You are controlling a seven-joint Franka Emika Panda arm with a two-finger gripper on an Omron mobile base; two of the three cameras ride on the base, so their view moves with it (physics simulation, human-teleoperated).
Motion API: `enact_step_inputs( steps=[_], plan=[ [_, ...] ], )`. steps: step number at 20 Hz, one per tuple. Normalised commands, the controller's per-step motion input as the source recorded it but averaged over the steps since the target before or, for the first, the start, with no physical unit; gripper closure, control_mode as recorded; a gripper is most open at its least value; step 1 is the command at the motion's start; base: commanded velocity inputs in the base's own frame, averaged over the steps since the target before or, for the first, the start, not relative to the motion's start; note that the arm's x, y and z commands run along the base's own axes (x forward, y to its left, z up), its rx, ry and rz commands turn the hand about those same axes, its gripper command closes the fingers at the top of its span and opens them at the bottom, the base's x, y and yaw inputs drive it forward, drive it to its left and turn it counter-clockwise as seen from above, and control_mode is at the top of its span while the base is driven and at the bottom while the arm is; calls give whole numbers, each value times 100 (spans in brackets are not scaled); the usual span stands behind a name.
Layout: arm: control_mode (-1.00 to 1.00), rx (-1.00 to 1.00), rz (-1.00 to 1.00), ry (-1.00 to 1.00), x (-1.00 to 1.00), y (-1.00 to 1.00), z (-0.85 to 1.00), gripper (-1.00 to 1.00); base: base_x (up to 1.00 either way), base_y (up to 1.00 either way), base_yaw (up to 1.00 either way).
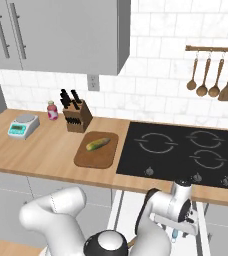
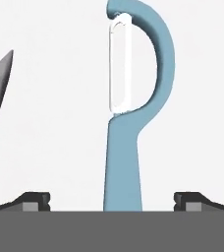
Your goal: Place the appropriate cutting tool for cutting the cucumber skin on the cutting board.
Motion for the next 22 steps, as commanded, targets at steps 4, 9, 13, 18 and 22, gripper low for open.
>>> enact_step_inputs(
  steps=[4,9,13,18,22],
  plan=[
    [-100,-1,0,-1,-39,-4,-28,-100,0,0,0],
    [-100,0,0,-3,-9,0,-23,100,0,0,0],
    [-100,0,0,-8,0,0,-4,100,0,0,0],
    [-100,-1,0,-10,-23,0,-6,100,0,0,0],
    [-100,-7,0,-12,-46,0,36,100,0,0,0]
  ],
)
